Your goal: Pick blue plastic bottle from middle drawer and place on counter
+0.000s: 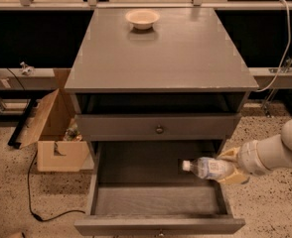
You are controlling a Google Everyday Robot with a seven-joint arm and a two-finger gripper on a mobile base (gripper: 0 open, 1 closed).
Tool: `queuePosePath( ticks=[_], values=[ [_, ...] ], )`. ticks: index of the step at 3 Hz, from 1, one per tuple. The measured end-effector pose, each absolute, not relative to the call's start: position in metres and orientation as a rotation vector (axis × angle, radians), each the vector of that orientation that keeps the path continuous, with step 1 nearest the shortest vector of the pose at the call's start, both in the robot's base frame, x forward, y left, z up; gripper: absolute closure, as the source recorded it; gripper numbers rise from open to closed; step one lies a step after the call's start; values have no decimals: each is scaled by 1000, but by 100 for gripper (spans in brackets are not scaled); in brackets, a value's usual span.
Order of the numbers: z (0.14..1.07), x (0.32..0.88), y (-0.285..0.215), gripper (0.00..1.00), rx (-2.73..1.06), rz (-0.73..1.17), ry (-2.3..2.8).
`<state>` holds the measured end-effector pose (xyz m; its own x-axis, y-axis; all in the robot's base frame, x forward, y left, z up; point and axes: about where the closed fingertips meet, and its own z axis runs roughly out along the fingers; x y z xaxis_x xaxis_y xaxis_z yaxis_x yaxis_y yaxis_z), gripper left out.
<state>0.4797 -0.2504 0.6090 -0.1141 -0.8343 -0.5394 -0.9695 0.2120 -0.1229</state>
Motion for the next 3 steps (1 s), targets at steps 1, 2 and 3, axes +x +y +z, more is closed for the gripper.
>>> queuePosePath(
  ticks=[1,2,3],
  values=[
    [678,488,-258,100,-1699,335,1881],
    [772,484,-263,100,-1732,301,1761],
    [843,493,-264,100,-1703,289,1653]
  ],
)
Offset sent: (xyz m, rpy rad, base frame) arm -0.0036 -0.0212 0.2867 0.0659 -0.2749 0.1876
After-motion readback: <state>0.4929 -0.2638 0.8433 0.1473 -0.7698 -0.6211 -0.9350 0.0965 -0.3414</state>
